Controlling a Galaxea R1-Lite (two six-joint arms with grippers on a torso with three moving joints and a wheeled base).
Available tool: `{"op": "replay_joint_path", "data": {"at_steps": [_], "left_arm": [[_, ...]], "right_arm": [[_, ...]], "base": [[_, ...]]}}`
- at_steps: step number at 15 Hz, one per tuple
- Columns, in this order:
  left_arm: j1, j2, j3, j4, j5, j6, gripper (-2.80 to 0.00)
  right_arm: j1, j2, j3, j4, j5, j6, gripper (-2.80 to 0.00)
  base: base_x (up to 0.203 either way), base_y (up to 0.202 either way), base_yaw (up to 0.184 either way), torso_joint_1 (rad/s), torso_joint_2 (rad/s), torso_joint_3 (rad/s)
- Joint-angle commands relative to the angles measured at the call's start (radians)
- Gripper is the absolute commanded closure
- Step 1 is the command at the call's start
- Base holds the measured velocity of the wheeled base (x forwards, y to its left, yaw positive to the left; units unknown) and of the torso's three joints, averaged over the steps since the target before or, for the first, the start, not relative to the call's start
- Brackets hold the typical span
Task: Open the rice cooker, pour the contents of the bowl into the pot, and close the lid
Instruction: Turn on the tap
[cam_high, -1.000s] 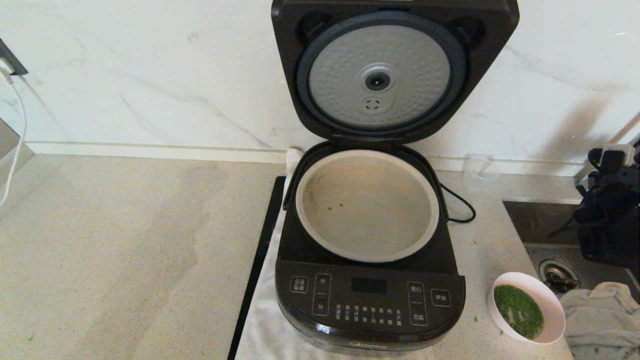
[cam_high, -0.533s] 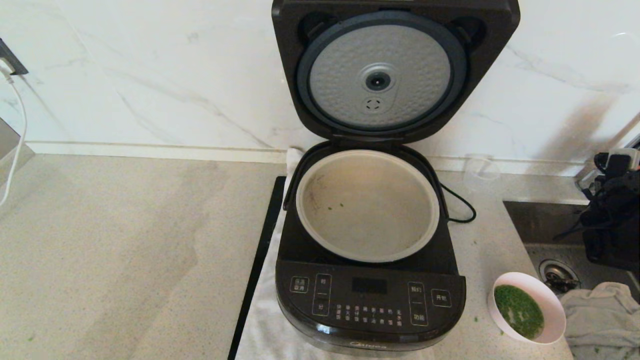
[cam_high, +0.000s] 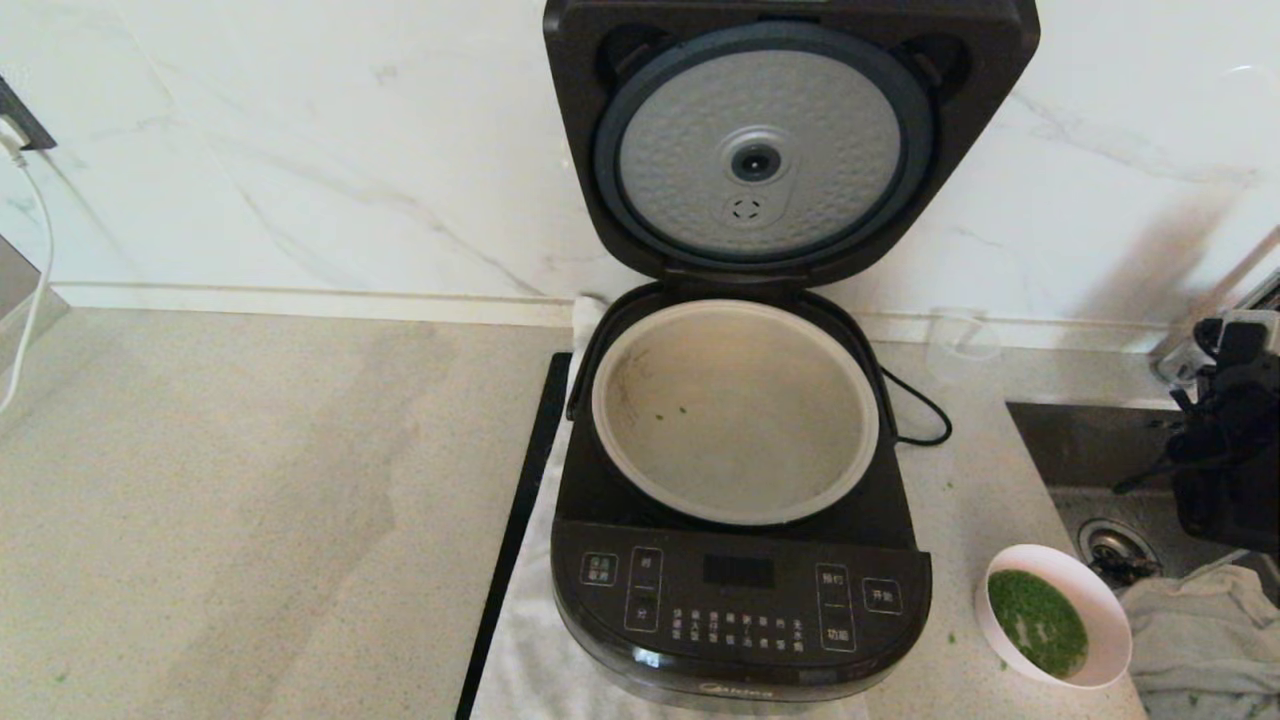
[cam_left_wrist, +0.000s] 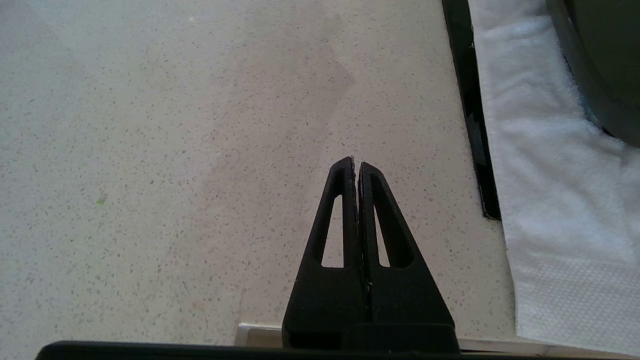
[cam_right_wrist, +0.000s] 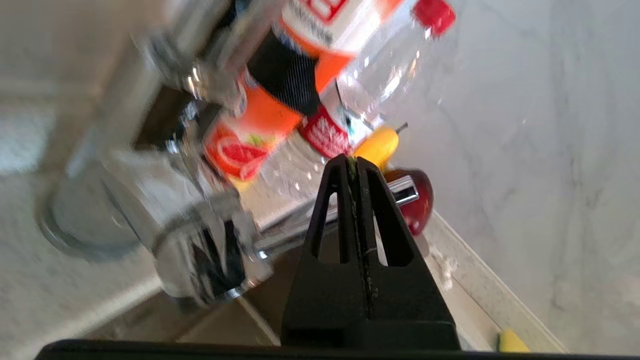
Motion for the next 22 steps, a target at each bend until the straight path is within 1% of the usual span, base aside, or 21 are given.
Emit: {"op": "replay_joint_path", "data": {"at_steps": [1, 6, 9, 13, 14, 16, 18, 19, 20, 22], "left_arm": [[0.0, -0.001, 0.0, 0.0, 0.0, 0.001, 0.0], [0.0, -0.001, 0.0, 0.0, 0.0, 0.001, 0.0], [0.0, -0.001, 0.0, 0.0, 0.0, 0.001, 0.0], [0.0, -0.001, 0.0, 0.0, 0.0, 0.001, 0.0], [0.0, -0.001, 0.0, 0.0, 0.0, 0.001, 0.0], [0.0, -0.001, 0.0, 0.0, 0.0, 0.001, 0.0], [0.0, -0.001, 0.0, 0.0, 0.0, 0.001, 0.0], [0.0, -0.002, 0.0, 0.0, 0.0, 0.001, 0.0], [0.0, -0.001, 0.0, 0.0, 0.0, 0.001, 0.0], [0.0, -0.001, -0.001, 0.0, 0.0, 0.001, 0.0]], "right_arm": [[-0.002, -0.006, 0.036, -0.008, -0.004, -0.001, 0.0], [-0.002, -0.016, 0.113, -0.008, -0.016, 0.003, 0.0], [-0.002, -0.034, 0.11, -0.008, -0.016, 0.01, 0.0], [0.004, -0.144, 0.137, -0.008, -0.014, 0.016, 0.0], [0.013, -0.187, 0.17, -0.008, -0.01, 0.016, 0.0], [0.055, -0.274, 0.264, -0.008, 0.001, 0.02, 0.0], [0.117, -0.379, 0.349, -0.006, 0.024, 0.032, 0.0], [0.146, -0.424, 0.381, 0.016, 0.03, 0.044, 0.0], [0.178, -0.478, 0.41, 0.086, 0.037, 0.075, 0.0], [0.227, -0.595, 0.45, 0.321, 0.075, 0.186, 0.0]], "base": [[0.0, 0.0, 0.0, 0.0, 0.0, 0.0], [0.0, 0.0, 0.0, 0.0, 0.0, 0.0], [0.0, 0.0, 0.0, 0.0, 0.0, 0.0], [0.0, 0.0, 0.0, 0.0, 0.0, 0.0], [0.0, 0.0, 0.0, 0.0, 0.0, 0.0], [0.0, 0.0, 0.0, 0.0, 0.0, 0.0], [0.0, 0.0, 0.0, 0.0, 0.0, 0.0], [0.0, 0.0, 0.0, 0.0, 0.0, 0.0], [0.0, 0.0, 0.0, 0.0, 0.0, 0.0], [0.0, 0.0, 0.0, 0.0, 0.0, 0.0]]}}
